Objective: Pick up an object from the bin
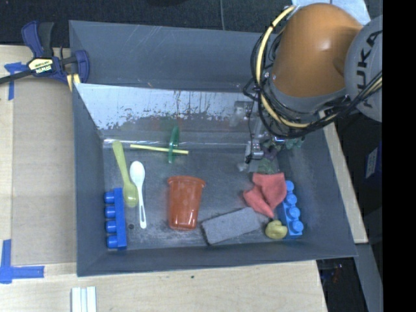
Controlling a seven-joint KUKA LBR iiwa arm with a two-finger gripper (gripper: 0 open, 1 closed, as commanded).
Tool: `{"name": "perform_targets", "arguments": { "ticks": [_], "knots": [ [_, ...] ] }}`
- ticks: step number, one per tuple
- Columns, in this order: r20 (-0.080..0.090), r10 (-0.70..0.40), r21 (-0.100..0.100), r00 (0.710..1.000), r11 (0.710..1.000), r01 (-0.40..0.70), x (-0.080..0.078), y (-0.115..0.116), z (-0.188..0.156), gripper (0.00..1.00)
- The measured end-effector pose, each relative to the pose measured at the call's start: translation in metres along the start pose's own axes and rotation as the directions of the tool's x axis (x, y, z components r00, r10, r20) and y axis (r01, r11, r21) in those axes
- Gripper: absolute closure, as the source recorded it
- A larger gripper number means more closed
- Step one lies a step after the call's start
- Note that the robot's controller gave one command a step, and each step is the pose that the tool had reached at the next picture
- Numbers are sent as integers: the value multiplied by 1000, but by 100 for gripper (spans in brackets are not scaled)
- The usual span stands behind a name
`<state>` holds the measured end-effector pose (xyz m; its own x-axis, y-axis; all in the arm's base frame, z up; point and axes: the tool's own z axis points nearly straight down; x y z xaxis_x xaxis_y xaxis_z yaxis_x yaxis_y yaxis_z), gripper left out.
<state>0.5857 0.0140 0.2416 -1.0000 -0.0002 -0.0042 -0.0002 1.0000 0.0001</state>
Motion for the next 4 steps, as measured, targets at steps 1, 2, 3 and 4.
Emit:
{"name": "perform_targets", "arguments": {
  "ticks": [1, 2, 3, 4],
  "knots": [
    [1, 53, 0, 999, 999, -53, 48, -47, 46, 0],
    [7, 83, -3, 997, 997, -83, 84, -28, 38, 0],
    [8, 38, 1, 999, 999, -38, 60, -96, 69, 0],
    [12, 51, 0, 999, 999, -51, 63, -83, 46, 0]
  ]
}}
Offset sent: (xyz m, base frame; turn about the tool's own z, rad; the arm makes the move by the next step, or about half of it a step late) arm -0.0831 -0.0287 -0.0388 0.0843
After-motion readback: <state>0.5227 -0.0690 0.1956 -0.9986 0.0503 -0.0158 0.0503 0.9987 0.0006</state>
